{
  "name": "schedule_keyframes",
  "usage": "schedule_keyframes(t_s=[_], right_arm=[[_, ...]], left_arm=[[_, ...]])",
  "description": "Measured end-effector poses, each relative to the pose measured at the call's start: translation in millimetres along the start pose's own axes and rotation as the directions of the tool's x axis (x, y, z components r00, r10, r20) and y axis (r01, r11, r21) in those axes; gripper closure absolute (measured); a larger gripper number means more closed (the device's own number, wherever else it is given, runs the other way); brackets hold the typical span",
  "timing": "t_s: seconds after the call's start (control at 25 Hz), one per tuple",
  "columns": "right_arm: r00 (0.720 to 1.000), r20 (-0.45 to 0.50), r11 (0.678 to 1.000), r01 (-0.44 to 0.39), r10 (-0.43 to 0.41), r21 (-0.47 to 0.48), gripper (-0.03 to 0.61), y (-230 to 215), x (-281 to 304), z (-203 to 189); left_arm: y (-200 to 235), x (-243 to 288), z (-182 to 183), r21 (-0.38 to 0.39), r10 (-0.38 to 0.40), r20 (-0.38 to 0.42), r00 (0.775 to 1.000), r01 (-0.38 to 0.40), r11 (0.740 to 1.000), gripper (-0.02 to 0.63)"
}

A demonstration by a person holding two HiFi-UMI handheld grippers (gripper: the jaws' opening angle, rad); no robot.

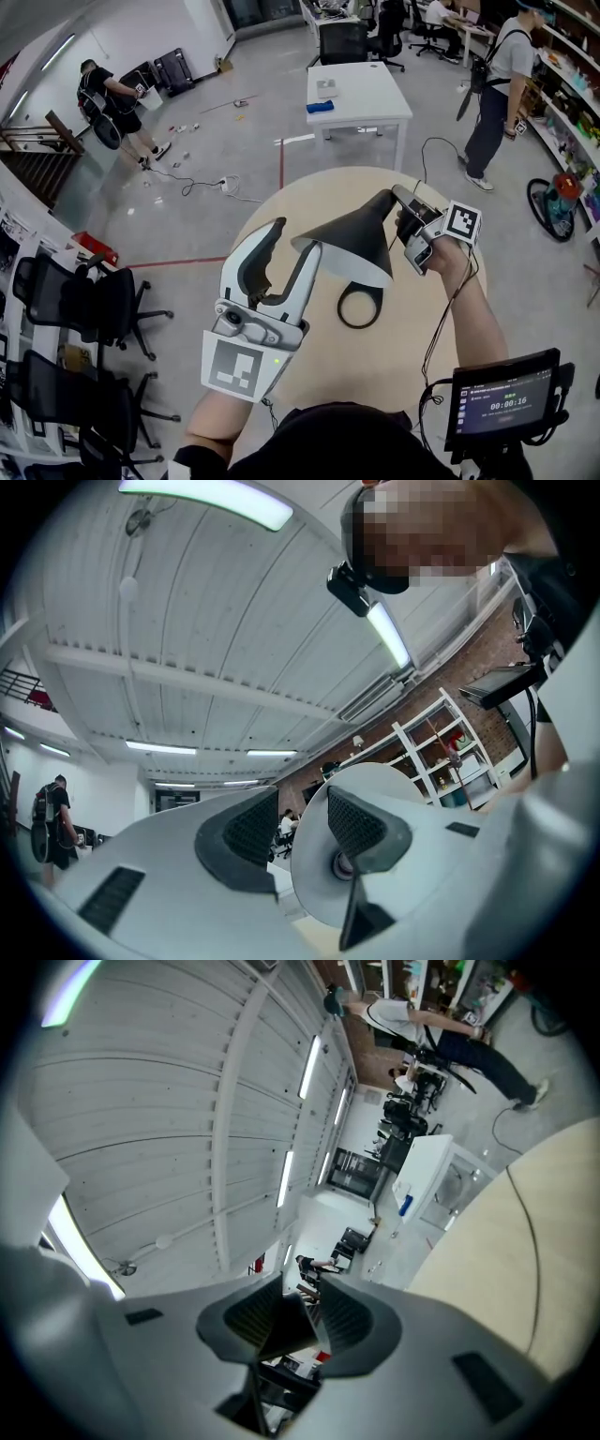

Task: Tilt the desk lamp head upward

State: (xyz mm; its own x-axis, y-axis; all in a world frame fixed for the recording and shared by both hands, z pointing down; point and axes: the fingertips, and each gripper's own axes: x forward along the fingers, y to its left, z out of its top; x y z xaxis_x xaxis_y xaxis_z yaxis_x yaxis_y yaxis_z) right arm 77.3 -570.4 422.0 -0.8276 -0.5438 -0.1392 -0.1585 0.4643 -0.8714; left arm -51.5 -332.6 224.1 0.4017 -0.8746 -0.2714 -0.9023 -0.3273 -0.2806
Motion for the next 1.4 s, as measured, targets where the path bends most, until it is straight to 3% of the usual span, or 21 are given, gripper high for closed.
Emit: schedule_keyframes(t_s=[0.4,0.6,1.4], right_arm=[[0.999,0.020,0.999,0.030,-0.030,0.030,0.456,-9.1,-2.0,1.6],[0.999,0.030,0.997,-0.034,0.032,0.068,0.456,0.6,5.7,-0.3],[0.999,0.041,0.992,-0.036,0.031,0.118,0.456,-3.9,3.1,-8.4]], left_arm=[[4.6,8.7,12.9,-0.032,0.001,0.070,0.998,0.001,0.999,0.443],[5.2,11.0,10.7,-0.040,-0.003,0.059,0.998,0.006,0.999,0.443],[10.9,26.1,15.8,-0.056,-0.016,0.068,0.998,0.020,0.998,0.443]])
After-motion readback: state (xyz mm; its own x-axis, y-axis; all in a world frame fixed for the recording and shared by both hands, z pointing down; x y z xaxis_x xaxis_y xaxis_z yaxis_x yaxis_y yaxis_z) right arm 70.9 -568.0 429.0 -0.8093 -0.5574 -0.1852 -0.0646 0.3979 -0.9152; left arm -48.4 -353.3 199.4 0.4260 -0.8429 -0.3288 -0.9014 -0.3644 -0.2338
